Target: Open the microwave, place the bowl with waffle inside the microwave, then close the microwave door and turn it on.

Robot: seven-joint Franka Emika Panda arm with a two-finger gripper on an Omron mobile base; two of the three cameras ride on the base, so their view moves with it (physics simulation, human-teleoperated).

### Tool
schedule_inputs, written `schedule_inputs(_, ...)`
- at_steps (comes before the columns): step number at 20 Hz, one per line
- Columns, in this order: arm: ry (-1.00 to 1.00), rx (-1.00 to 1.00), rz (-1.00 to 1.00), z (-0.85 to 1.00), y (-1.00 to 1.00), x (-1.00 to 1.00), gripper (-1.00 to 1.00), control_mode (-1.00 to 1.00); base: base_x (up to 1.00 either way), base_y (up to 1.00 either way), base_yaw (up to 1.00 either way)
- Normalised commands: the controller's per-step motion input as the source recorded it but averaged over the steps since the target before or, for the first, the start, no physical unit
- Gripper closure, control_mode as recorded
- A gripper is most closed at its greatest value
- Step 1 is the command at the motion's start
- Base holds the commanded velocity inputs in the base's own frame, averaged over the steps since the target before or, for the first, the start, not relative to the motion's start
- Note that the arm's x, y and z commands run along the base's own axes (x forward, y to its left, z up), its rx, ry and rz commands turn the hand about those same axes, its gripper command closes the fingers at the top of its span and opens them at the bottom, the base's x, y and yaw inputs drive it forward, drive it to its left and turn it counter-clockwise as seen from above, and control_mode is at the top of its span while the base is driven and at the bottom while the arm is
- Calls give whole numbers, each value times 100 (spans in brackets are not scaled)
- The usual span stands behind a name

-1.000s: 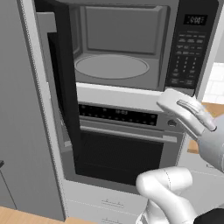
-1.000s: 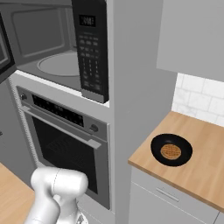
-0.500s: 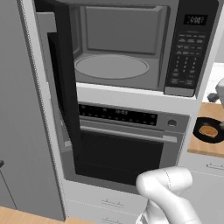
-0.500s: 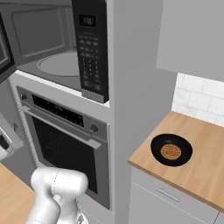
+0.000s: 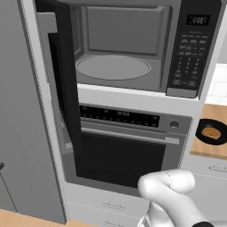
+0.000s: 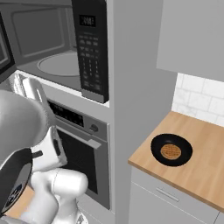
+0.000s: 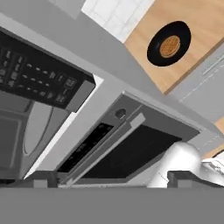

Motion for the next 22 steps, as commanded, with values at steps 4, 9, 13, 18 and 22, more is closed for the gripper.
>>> schedule_inputs(4,15,0,-13,-58,-100,20,-100,-100,0,0,0)
schedule_inputs(9,19,0,-5,-68,-96,45,-100,-100,0,0,0)
schedule_inputs(13,21,2,0,-65,-87,50,-100,-100,0,0,0)
schedule_inputs(18,17,6,0,-51,-93,54,-100,-100,0,0,0)
schedule_inputs(22,14,5,0,-53,-68,62,-100,-100,0,0,0)
